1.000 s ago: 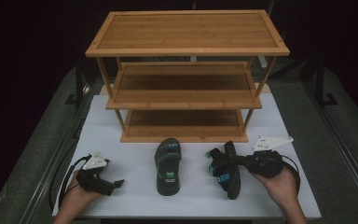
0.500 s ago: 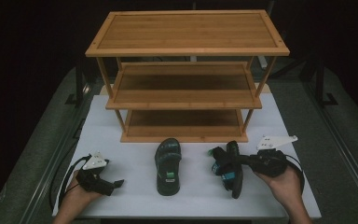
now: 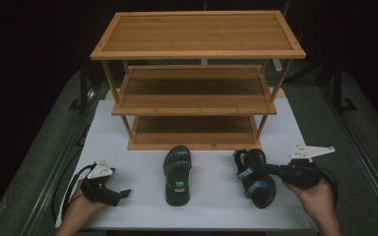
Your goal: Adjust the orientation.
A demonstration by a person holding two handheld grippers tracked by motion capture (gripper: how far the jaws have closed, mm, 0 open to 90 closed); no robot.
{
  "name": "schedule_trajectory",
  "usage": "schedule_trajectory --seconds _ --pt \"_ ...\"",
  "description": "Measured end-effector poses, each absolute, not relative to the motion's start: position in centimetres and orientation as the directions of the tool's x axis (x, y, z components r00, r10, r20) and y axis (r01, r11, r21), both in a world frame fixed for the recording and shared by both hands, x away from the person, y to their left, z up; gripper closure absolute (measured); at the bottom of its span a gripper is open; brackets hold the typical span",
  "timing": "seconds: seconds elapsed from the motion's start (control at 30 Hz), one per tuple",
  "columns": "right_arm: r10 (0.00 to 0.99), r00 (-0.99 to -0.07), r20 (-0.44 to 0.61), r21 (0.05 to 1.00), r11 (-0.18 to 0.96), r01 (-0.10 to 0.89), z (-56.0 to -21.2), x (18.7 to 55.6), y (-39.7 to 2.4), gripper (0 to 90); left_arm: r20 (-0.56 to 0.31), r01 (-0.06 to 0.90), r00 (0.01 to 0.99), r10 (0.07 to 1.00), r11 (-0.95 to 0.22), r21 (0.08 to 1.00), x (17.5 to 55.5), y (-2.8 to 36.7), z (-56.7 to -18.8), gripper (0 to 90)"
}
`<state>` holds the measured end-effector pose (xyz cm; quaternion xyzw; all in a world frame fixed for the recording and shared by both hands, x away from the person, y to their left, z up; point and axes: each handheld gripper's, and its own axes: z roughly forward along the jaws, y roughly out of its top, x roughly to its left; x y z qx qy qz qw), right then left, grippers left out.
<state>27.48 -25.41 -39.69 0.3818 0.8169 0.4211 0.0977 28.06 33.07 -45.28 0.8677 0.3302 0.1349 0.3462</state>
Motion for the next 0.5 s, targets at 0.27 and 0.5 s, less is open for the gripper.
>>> schedule_trajectory --seconds 0.27,0.5 --pt "0.719 -0.652 0.241 0.743 0.296 0.601 -41.4 27.7 -27.9 89.9 0.006 0.480 0.746 0.666 -0.543 0.689 28.1 33.1 -45.3 0.0" --pt "0.737 -0.616 0.278 0.676 0.305 0.670 -43.7 28.2 -28.6 89.8 0.005 0.480 0.746 0.666 -0.543 0.689 28.1 33.1 -45.3 0.0"
